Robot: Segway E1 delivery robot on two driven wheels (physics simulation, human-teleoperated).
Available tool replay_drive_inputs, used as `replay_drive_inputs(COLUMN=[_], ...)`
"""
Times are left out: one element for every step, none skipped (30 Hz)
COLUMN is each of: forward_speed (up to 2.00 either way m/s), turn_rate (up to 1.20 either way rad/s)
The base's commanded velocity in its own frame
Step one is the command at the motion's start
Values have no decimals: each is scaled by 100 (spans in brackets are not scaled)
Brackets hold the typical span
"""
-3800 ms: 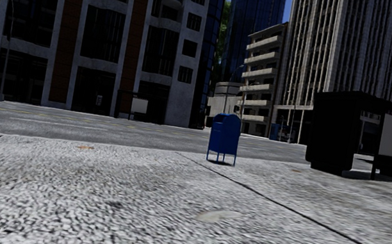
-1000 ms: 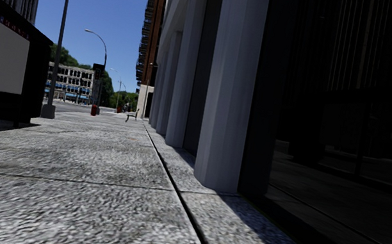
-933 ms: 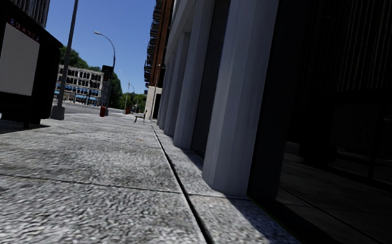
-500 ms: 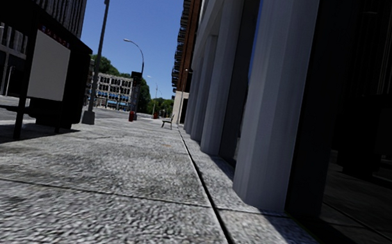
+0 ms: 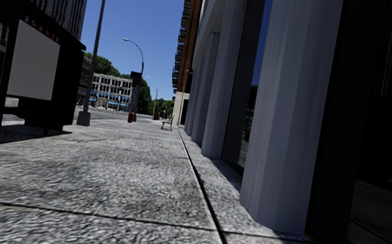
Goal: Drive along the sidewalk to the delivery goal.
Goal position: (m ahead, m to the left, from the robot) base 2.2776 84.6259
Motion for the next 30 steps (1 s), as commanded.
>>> replay_drive_inputs(forward_speed=[132, 132, 135, 141, 149, 149, 160, 170, 179, 179, 187, 191, 200, 200, 200, 200, 200, 200, 200, 200, 200, 200, 200, 200, 200, 200, 200, 200, 200, 200], turn_rate=[32, 32, 32, 32, 32, 32, 32, 32, 32, 32, 32, 32, 32, 32, 32, 28, 10, 10, 0, 0, 0, 0, 0, 0, 0, 0, 0, 0, 0, 0])
